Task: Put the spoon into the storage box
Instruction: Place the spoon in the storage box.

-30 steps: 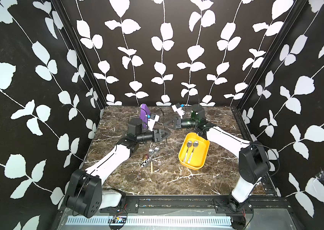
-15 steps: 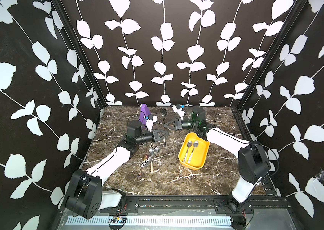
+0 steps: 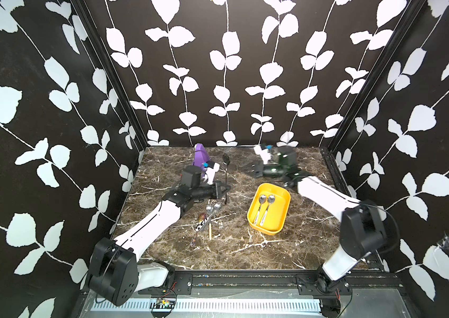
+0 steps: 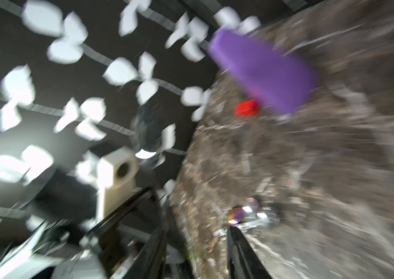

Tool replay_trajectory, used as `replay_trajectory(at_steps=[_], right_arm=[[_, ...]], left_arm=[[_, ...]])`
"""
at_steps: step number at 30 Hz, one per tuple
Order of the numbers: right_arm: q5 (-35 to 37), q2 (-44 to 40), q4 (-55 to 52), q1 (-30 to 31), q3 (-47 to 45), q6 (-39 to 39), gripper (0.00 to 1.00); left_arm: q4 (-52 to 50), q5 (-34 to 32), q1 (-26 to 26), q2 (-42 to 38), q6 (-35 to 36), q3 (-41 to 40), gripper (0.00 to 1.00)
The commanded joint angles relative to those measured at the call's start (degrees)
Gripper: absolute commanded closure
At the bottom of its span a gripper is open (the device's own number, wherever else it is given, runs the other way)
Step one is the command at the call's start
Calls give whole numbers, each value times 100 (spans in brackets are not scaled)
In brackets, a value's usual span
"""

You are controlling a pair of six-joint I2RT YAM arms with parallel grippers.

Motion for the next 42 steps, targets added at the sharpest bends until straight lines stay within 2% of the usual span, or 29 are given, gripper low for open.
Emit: replay_trajectory(at_steps=[1, 4, 6, 10, 14, 19, 24, 28, 37, 42], right_arm=[[1644, -591, -1688, -502, -209, -901, 57], [2538, -849, -2433, -1055, -472, -1009, 57], [2887, -1010, -2664, -1492, -794, -816, 58], [3024, -1186, -2747, -2228, -1342, -676, 59], [3247, -1226, -2951, -2577, -1477, -889, 59], [3156, -1138, -3029, -2874, -1495, -958, 59], [3118, -1112, -3082, -2999, -1495, -1000, 59], [3110, -1128, -3126, -3071, -1504, -1033, 60], [3052, -1034, -3098, -3122, -1523, -1036, 60], [2995, -971, -3080, -3120, -1522, -1027, 60]], left_arm=[[-1475, -1082, -617, 250, 885, 728, 100], [-2171, -1713, -1184, 721, 1092, 1357, 100], [-2685, -2106, -1624, 1173, 1213, 1904, 100], [-3594, -2829, -2306, 2126, 1341, 2953, 100], [-4193, -3190, -2749, 2999, 1210, 3817, 100], [-4569, -3465, -3069, 3943, 1114, 4721, 100], [-5152, -3842, -3176, 4878, 1056, 5618, 100], [-5310, -4150, -3187, 5255, 984, 5840, 100], [-5551, -4402, -3357, 5842, 1029, 6334, 100], [-5555, -4533, -3413, 5869, 969, 6299, 100]])
